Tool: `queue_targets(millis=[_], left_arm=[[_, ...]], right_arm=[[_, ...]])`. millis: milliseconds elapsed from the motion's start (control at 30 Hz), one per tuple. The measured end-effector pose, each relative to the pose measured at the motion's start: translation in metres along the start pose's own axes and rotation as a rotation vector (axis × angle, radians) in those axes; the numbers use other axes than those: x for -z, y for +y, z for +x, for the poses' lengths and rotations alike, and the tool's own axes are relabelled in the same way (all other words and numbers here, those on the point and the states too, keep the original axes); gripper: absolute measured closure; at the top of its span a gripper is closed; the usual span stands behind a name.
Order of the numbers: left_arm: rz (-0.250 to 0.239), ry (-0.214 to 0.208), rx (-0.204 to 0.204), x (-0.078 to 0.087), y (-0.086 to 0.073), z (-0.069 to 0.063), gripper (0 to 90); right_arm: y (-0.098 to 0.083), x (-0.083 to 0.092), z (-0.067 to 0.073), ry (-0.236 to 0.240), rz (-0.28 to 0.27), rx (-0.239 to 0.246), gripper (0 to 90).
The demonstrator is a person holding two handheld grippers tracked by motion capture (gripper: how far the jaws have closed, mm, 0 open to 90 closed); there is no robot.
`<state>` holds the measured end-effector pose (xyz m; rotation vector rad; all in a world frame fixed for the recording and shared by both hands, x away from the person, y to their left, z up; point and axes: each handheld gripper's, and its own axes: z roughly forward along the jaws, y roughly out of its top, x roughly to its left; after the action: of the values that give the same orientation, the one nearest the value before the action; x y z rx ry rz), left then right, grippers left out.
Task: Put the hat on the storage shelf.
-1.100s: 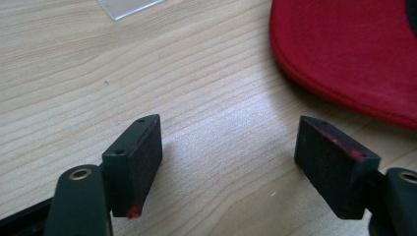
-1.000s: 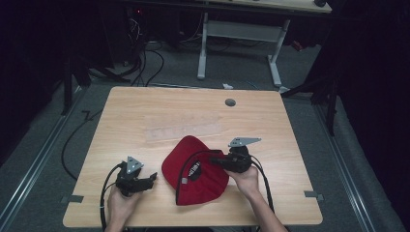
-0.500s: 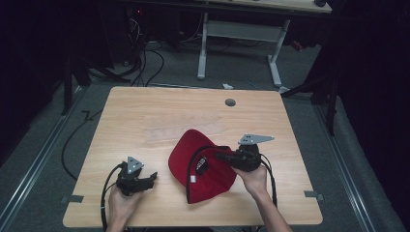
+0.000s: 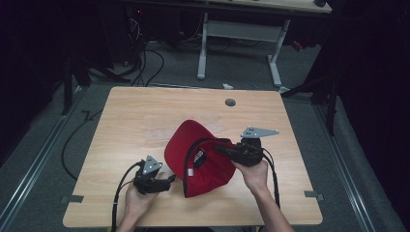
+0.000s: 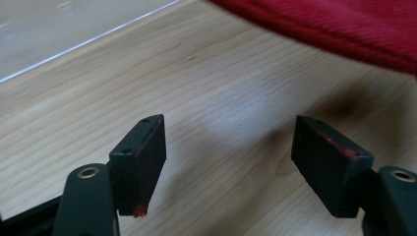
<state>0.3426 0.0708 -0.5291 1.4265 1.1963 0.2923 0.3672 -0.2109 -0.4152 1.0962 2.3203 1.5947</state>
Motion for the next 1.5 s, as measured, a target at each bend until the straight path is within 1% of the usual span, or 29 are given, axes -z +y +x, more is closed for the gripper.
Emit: queue_targets(millis=[33,67,100,200,267,333,367,400,500,567,633,700,733,867,933,967,1000,1033,1067,1100,1133,1167,1200,1267,1300,1333,1367,1467,1500], left_arm=[[0.000,0.000,0.000,0.000,0.000,0.000,29.5],[0.003,-0.011,-0.019,-0.003,-0.002,-0.006,29.2],[0.001,-0.016,-0.028,-0.004,-0.002,-0.009,29.0],[-0.003,-0.043,-0.054,-0.005,-0.003,-0.016,27.5],[-0.013,-0.050,-0.072,-0.004,-0.003,-0.020,26.1],[-0.024,-0.049,-0.076,-0.003,-0.003,-0.022,24.6],[-0.041,-0.036,-0.095,-0.002,-0.001,-0.024,23.8],[-0.052,-0.028,-0.100,-0.001,0.000,-0.024,23.0],[-0.066,-0.022,-0.107,0.001,0.002,-0.024,21.3],[-0.088,-0.010,-0.125,0.004,0.004,-0.025,18.3],[-0.100,-0.013,-0.131,0.005,0.004,-0.026,16.7],[-0.102,-0.018,-0.152,0.006,0.004,-0.027,16.2],[-0.103,-0.015,-0.174,0.007,0.004,-0.028,14.9],[-0.113,-0.017,-0.195,0.008,0.005,-0.030,14.7],[-0.119,-0.027,-0.223,0.009,0.006,-0.032,14.8],[-0.119,-0.027,-0.223,0.009,0.006,-0.032,14.9],[-0.133,-0.037,-0.241,0.010,0.007,-0.034,15.1],[-0.133,-0.037,-0.241,0.010,0.007,-0.034,15.3],[-0.146,-0.052,-0.246,0.010,0.008,-0.036,15.8],[-0.155,-0.047,-0.263,0.009,0.009,-0.038,16.2],[-0.155,-0.047,-0.263,0.009,0.009,-0.038,16.2],[-0.147,-0.044,-0.299,0.008,0.009,-0.041,17.5],[-0.144,-0.047,-0.306,0.007,0.009,-0.042,18.4],[-0.141,-0.055,-0.310,0.007,0.008,-0.043,22.3],[-0.138,-0.060,-0.313,0.007,0.008,-0.043,22.3],[-0.132,-0.062,-0.320,0.008,0.007,-0.043,25.1],[-0.130,-0.068,-0.335,0.009,0.006,-0.044,34.1],[-0.113,-0.074,-0.342,0.010,0.007,-0.045,44.5],[-0.098,-0.091,-0.331,0.011,0.008,-0.045,48.8]], right_arm=[[0.000,0.000,0.000,0.000,0.000,0.000,85.1],[0.002,0.000,0.001,-0.005,-0.003,0.001,85.0],[0.002,0.000,0.001,-0.005,-0.005,0.000,85.0],[0.000,-0.003,-0.002,-0.002,0.000,-0.021,85.0],[-0.003,-0.005,-0.005,-0.009,0.009,-0.033,85.0],[-0.007,-0.006,-0.008,-0.020,0.020,-0.044,85.0],[-0.009,-0.006,-0.010,-0.029,0.023,-0.048,85.0],[-0.010,-0.006,-0.012,-0.030,0.025,-0.057,85.0],[-0.013,-0.004,-0.014,-0.040,0.037,-0.070,84.9],[-0.015,-0.003,-0.014,-0.046,0.055,-0.081,84.9],[-0.017,-0.002,-0.016,-0.040,0.069,-0.085,84.8],[-0.018,-0.002,-0.017,-0.036,0.071,-0.090,84.8],[-0.020,-0.001,-0.018,-0.027,0.080,-0.104,84.7],[-0.023,-0.001,-0.020,-0.021,0.100,-0.125,84.7],[-0.024,-0.001,-0.021,-0.022,0.108,-0.130,84.6],[-0.023,-0.002,-0.021,-0.023,0.111,-0.130,84.6],[-0.023,-0.002,-0.021,-0.025,0.115,-0.130,84.6],[-0.023,-0.002,-0.021,-0.025,0.115,-0.130,84.6],[-0.022,-0.003,-0.020,-0.016,0.128,-0.134,84.6],[-0.022,-0.005,-0.020,-0.003,0.134,-0.135,84.6],[-0.022,-0.005,-0.020,-0.003,0.134,-0.135,84.6],[-0.022,-0.010,-0.015,0.000,0.160,-0.122,84.5],[-0.022,-0.011,-0.014,0.006,0.162,-0.114,84.5],[-0.022,-0.013,-0.013,0.032,0.161,-0.123,84.4],[-0.022,-0.013,-0.013,0.032,0.161,-0.123,84.4],[-0.022,-0.013,-0.011,0.032,0.163,-0.121,84.4],[-0.022,-0.013,-0.010,0.041,0.166,-0.116,84.2],[-0.023,-0.013,-0.010,0.058,0.166,-0.117,83.8],[-0.025,-0.011,-0.010,0.066,0.163,-0.117,83.0]])
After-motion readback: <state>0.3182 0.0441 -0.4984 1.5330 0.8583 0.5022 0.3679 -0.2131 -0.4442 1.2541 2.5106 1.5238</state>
